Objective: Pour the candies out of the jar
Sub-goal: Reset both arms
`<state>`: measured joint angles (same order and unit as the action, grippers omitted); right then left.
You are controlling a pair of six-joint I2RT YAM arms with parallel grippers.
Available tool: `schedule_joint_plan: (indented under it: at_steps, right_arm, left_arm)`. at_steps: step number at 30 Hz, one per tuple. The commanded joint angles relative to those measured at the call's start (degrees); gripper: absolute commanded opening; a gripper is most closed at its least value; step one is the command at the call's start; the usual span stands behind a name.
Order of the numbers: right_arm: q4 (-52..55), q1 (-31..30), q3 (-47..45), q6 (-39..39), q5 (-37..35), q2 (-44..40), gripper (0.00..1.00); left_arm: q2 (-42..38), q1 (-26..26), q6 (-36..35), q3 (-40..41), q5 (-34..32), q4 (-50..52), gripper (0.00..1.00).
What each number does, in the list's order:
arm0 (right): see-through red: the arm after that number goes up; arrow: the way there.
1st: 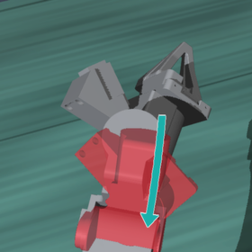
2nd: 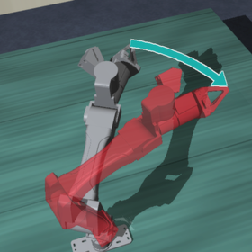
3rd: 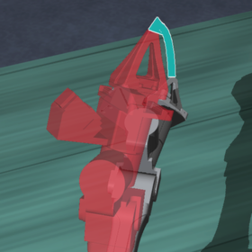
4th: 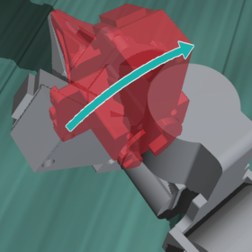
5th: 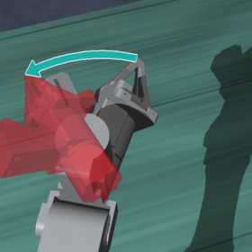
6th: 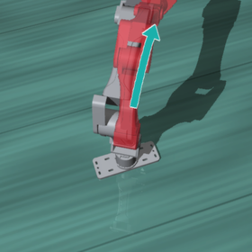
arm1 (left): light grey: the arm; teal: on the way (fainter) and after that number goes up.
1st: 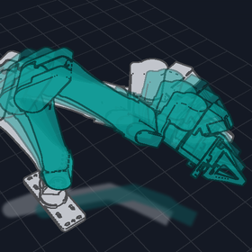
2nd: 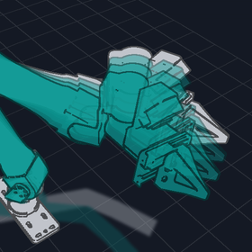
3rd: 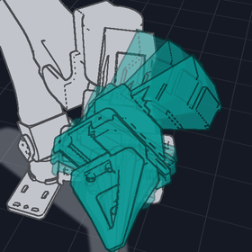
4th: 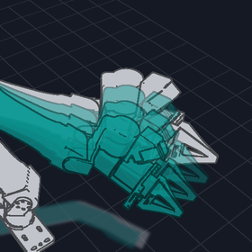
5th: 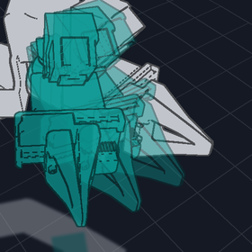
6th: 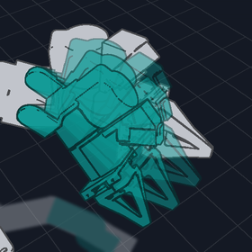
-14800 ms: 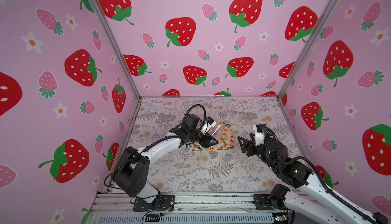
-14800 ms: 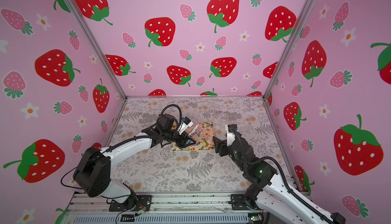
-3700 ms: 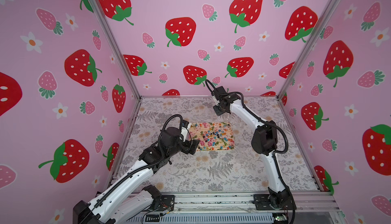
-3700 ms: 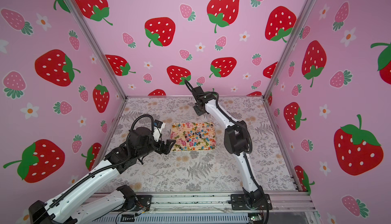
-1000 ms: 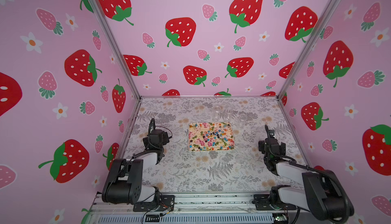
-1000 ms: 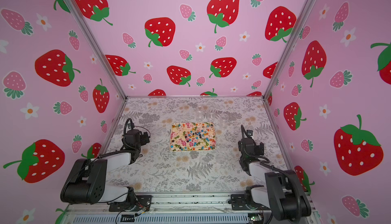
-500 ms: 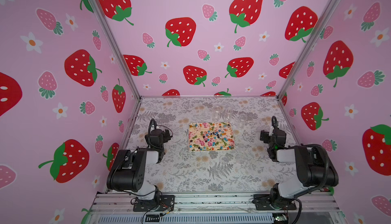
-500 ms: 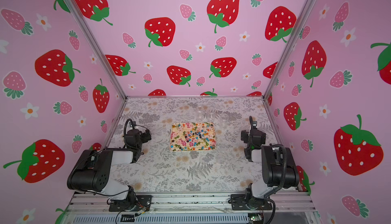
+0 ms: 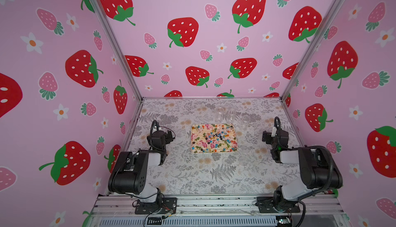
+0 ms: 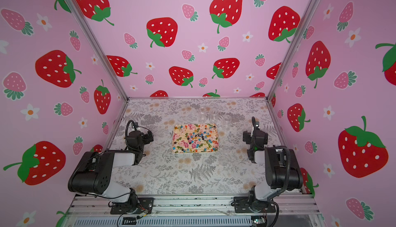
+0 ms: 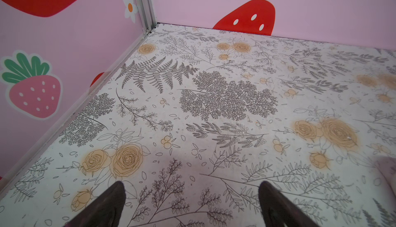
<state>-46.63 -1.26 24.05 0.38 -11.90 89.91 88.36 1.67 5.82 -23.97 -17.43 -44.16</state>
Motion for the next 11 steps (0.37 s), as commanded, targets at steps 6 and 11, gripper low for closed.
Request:
schedule_joint_plan:
  at_steps: [6,11]
  right_arm:
    - [-0.4,-0.1,1.0,0.2,0.4,0.2,0.99]
    - [-0.7,-0.1,0.8,0.2,0.5,0.0,0.99]
  left_arm:
    - [0.4,0.2,-0.5,-1.3,-0.1,-1.1,0.99]
    - [0.1,0.2,-0.6,-0.6,-0.1,-1.8,0.99]
